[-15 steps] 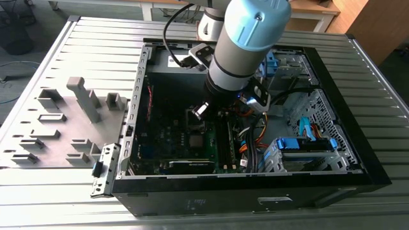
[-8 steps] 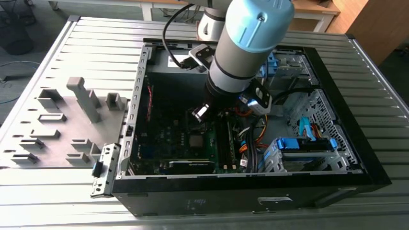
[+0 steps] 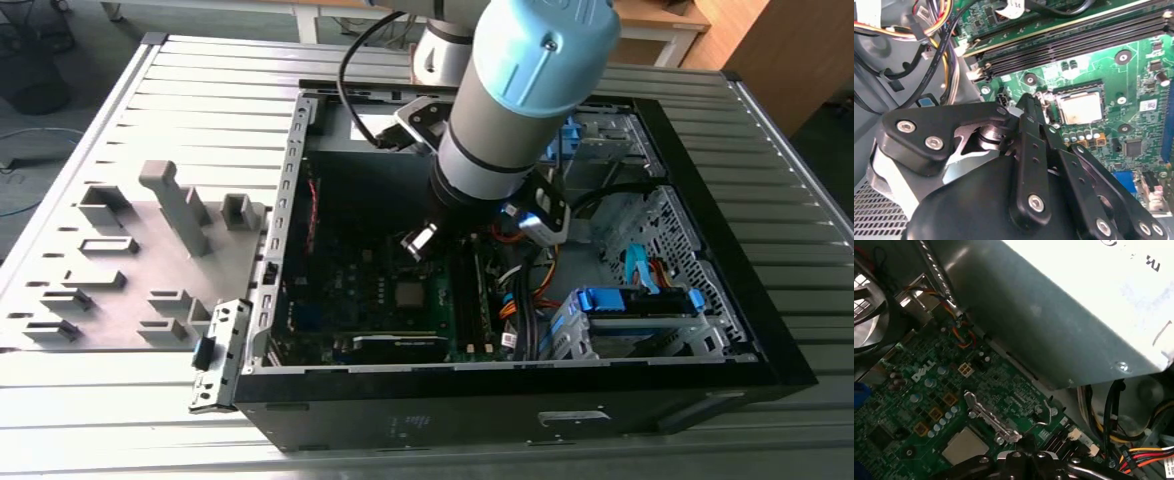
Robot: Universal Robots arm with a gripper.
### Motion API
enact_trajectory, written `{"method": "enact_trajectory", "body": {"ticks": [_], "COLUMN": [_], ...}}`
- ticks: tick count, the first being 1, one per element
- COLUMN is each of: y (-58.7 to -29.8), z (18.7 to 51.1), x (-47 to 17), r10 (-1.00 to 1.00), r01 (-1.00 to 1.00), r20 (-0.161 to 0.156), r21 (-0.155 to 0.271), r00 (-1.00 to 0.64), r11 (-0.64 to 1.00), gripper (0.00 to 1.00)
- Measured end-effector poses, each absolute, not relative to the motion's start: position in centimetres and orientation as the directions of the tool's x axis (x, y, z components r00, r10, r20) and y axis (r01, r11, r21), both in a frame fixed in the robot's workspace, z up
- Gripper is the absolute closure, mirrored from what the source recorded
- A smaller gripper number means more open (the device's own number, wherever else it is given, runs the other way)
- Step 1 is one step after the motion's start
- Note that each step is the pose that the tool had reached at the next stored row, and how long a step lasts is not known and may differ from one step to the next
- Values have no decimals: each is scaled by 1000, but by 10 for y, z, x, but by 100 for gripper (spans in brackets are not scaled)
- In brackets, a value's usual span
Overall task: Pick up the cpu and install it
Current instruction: 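Close the cpu cover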
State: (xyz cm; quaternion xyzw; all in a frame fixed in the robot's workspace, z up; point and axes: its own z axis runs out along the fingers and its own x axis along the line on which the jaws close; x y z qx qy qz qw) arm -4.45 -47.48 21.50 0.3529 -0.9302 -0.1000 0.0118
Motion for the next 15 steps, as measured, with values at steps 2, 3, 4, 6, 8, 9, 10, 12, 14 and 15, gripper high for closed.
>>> {"method": "enact_trajectory", "body": {"ticks": [2,3,4,6,8,9,10,12,14,15], "y": [-477,-478,-479,-482,-484,-485,-487,-489,-492,-493], "z": [215,215,215,215,215,215,215,215,215,215], "x": [-44,-44,-44,-44,-44,-44,-44,-44,-44,-44], "r10": [-660,-661,-661,-663,-664,-665,-665,-667,-668,-669], "r01": [-655,-656,-657,-658,-659,-660,-661,-662,-663,-664], "r20": [-49,-49,-49,-49,-49,-49,-49,-49,-49,-49], "r21": [194,194,194,194,194,194,194,194,194,194], "r00": [-750,-749,-748,-747,-746,-746,-745,-744,-742,-742], "r11": [730,729,729,728,726,726,725,724,723,722], "gripper": [89,89,89,89,89,89,89,89,89,89]}}
